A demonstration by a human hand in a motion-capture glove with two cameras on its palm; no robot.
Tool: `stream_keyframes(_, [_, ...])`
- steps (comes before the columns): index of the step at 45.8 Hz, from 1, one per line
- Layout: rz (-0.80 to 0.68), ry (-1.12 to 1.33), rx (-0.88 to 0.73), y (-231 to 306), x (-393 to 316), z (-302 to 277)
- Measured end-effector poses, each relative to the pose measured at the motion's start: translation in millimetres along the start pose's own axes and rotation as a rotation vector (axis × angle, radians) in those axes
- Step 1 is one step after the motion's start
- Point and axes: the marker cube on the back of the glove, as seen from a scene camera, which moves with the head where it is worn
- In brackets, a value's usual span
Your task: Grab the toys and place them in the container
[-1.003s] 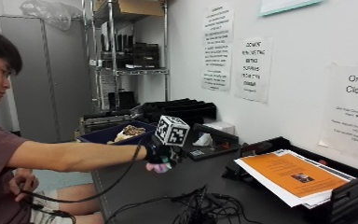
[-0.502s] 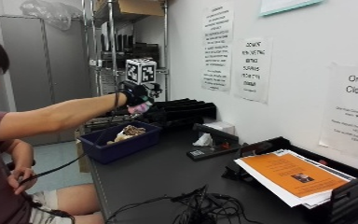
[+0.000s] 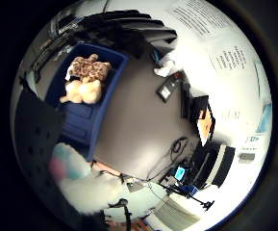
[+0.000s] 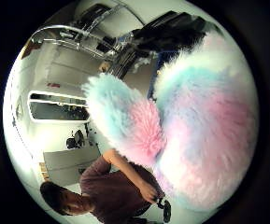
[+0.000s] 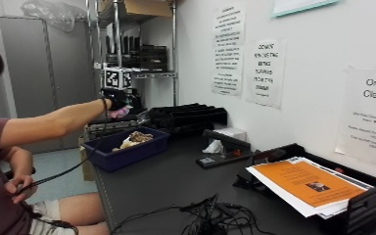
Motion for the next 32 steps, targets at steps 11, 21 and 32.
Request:
stream_keyframes(11, [0.007, 0.102, -0.201, -5.9, -22.8, 27.8])
stream_keyframes(21, [0.034, 0.202, -0.302, 2.4, -12.8, 36.6])
stream_keyframes(32, [0.021, 0.185, -0.106, 13.5, -4.3, 20.0])
